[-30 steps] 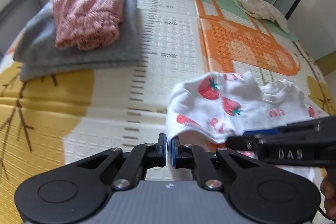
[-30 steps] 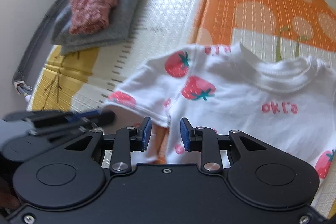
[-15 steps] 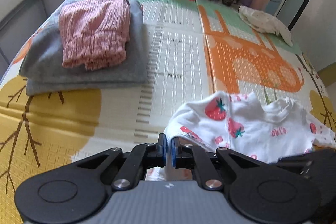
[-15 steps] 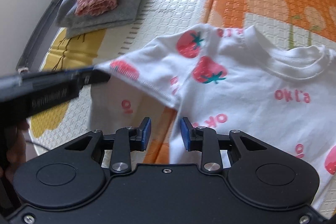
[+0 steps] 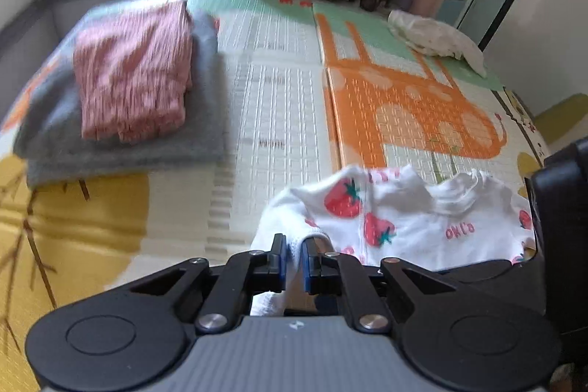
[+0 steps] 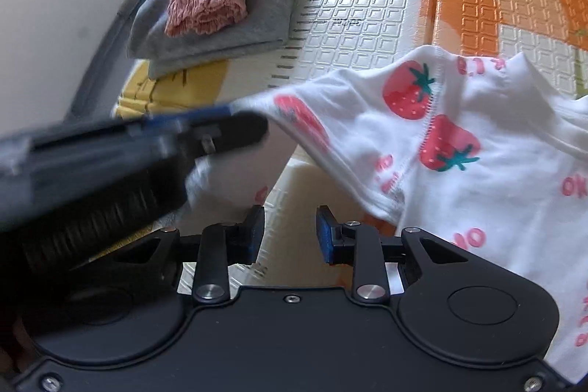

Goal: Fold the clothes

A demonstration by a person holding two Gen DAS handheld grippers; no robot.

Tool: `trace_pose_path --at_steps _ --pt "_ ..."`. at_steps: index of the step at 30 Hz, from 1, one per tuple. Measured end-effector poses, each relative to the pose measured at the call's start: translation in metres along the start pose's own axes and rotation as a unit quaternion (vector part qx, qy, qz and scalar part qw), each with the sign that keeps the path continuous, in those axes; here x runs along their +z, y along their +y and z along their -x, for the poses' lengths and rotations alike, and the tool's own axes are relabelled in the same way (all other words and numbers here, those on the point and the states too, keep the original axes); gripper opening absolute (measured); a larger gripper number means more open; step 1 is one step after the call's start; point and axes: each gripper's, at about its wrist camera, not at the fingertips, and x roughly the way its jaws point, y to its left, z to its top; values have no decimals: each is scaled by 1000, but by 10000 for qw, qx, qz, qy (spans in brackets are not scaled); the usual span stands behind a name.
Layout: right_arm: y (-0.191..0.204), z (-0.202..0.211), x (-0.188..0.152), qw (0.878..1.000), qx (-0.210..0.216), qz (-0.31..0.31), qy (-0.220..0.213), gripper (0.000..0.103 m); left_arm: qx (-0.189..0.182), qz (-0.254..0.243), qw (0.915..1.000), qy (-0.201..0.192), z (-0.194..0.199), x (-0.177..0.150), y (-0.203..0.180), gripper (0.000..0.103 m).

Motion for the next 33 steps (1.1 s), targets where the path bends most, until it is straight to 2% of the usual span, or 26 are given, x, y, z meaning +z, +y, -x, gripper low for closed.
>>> trace_pose_path --at_steps 2,9,16,20,27,33 --pt "1 -4 -1 10000 32 44 13 29 -138 172 9997 118 -3 -4 7 10" --pt "6 -16 -3 9995 285 119 -107 31 -276 469 9982 243 -5 -10 20 11" --pt "11 -29 -6 9949 994 -156 -120 32 -310 483 9980 276 -4 -12 20 13" --pt "16 -30 -9 9950 996 -57 -37 33 -205 472 9980 354 -7 -17 24 17" --pt "16 -8 -15 9976 620 298 100 36 -129 668 9958 614 -18 -33 41 18" --pt "6 13 -18 9988 329 351 89 36 -120 829 9940 700 -24 -42 49 23"
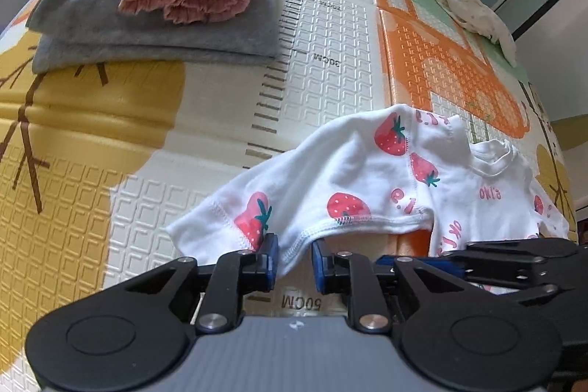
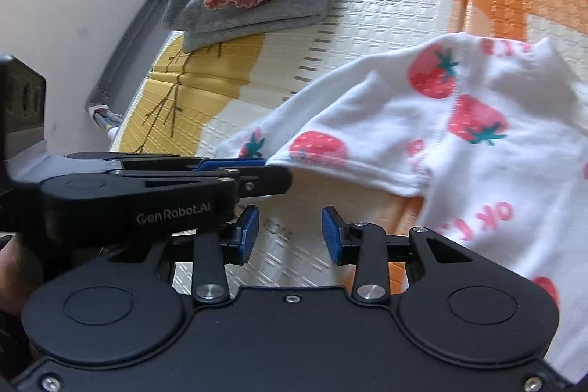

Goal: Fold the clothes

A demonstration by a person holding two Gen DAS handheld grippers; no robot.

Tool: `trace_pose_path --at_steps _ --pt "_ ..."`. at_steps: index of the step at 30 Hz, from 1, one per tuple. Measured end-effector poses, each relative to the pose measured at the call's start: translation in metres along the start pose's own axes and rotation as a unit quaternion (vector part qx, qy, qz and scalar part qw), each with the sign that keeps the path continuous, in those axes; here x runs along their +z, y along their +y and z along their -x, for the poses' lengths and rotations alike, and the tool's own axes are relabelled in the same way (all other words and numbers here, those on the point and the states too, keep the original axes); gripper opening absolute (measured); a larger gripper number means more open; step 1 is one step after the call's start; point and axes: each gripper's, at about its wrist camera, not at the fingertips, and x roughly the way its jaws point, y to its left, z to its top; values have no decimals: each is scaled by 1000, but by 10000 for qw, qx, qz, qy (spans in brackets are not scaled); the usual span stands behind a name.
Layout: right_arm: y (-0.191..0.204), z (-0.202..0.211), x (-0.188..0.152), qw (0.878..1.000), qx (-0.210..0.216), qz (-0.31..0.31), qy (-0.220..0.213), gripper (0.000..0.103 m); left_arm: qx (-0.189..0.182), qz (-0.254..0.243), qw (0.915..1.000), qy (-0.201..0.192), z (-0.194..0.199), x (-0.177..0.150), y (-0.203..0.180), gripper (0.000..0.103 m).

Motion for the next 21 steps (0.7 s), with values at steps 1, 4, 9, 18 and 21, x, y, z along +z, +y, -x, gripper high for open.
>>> trace_pose_path --at_steps 1,4,9,18,21 --pt "-2 4 -1 10000 -56 22 -11 36 5 5 10000 -2 0 0 1 24" --pt "-8 12 -2 9998 -166 -9 -59 36 45 25 10000 -17 -1 -2 3 25" --pt "-21 26 2 9991 -324 -151 -241 36 183 52 9998 -85 0 -1 6 27" --pt "-42 33 16 9938 -951 -309 -483 36 355 38 9992 -163 1 6 12 32" --pt "-52 34 18 9924 -1046 -432 -476 36 357 79 9992 -169 2 7 16 33"
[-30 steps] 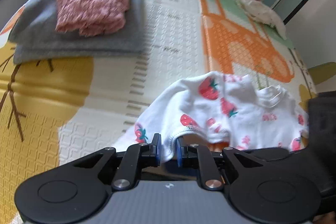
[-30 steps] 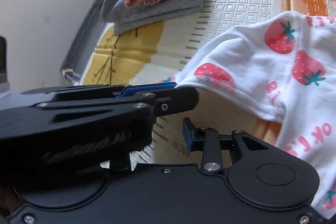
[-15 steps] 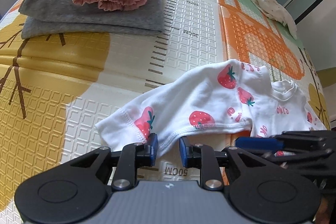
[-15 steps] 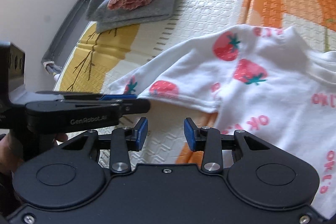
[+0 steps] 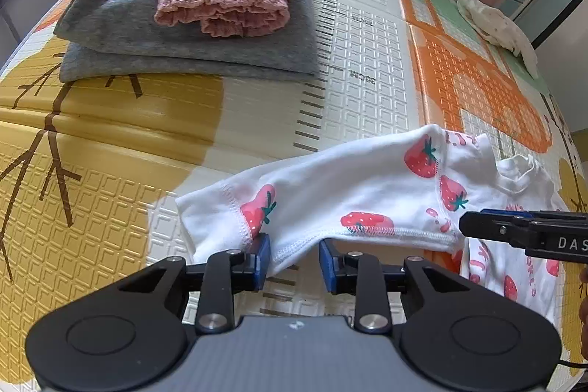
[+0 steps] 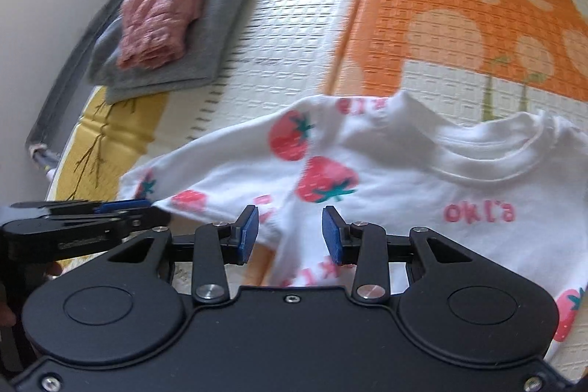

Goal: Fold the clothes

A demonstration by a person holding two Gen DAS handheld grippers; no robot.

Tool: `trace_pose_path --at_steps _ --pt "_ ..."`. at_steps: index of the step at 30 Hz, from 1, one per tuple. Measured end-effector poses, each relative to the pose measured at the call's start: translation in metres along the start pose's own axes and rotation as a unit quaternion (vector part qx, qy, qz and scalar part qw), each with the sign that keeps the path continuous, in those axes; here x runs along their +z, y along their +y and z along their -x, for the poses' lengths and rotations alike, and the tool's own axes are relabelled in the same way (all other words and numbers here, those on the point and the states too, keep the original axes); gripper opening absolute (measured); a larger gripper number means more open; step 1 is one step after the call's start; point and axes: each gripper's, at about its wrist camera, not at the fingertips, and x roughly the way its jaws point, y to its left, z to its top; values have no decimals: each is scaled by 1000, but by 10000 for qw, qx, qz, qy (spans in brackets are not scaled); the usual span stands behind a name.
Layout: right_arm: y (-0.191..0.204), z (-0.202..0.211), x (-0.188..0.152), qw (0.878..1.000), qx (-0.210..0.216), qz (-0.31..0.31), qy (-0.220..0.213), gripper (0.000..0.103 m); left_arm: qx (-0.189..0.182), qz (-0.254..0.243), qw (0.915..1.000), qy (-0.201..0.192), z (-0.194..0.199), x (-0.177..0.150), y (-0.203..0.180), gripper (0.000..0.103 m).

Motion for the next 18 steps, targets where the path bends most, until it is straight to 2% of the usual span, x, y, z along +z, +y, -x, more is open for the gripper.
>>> trace_pose_path --at_steps 4,9,11,13,18 --pt "-9 -9 -2 9996 -221 18 182 36 -40 57 10000 -6 4 0 5 35" --pt "-7 -11 -4 9992 -299 198 157 36 -157 61 9996 -240 22 -1 8 53" --pt "-5 -11 -4 9990 -337 232 166 36 -147 61 9990 -411 32 0 9 56" --pt "-4 -10 -4 9990 -346 223 176 36 -120 98 9981 -599 41 2 13 57" --pt "-1 1 11 9994 -256 195 -127 36 -67 430 9969 -661 39 14 30 58"
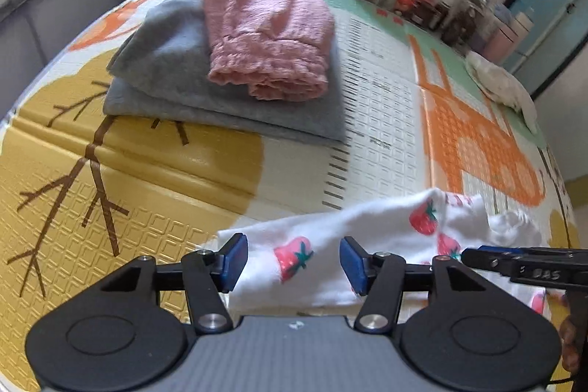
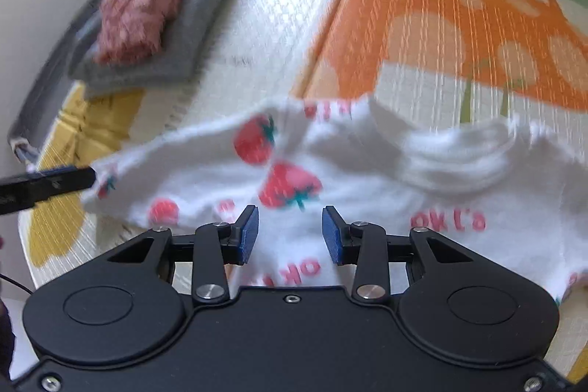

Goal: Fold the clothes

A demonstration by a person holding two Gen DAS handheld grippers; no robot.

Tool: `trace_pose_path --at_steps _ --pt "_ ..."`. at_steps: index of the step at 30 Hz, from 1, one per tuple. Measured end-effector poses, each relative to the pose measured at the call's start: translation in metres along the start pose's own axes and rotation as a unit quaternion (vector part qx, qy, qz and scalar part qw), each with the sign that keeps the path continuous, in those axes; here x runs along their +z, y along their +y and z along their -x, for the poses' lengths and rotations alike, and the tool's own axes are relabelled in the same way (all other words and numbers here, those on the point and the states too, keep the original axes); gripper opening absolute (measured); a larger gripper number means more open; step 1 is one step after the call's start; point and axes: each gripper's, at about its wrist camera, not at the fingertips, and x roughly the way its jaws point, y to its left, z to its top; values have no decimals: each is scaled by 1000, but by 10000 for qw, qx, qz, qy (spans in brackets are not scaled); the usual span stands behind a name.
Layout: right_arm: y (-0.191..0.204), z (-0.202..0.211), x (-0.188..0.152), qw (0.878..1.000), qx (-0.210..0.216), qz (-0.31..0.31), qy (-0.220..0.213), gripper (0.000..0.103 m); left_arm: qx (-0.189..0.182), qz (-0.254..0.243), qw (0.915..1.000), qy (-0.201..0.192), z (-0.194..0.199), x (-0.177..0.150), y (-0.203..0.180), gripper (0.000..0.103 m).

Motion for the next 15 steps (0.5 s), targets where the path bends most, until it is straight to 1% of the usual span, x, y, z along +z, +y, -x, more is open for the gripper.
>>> trace_pose_path --at_steps 1,4,6,7,8,11,15 --pt "1 2 4 10000 5 6 -51 36 3 56 10000 7 -4 2 2 58" --pt "5 -1 16 9999 14 17 -99 36 81 226 9996 151 -19 4 6 51" --pt "7 -6 24 10000 0 13 -89 36 111 373 9988 289 -27 3 10 41" --pt "9 -10 26 10000 -12 1 -66 36 160 438 9984 329 -30 3 12 39" --pt "9 -13 28 10000 -7 -4 -40 36 217 509 9978 356 -33 2 14 34" --pt "11 -23 31 10000 -58 -31 20 36 172 726 9966 338 -32 1 21 33" --pt "11 -34 30 9999 -133 -66 72 36 205 837 9958 313 -29 4 27 34"
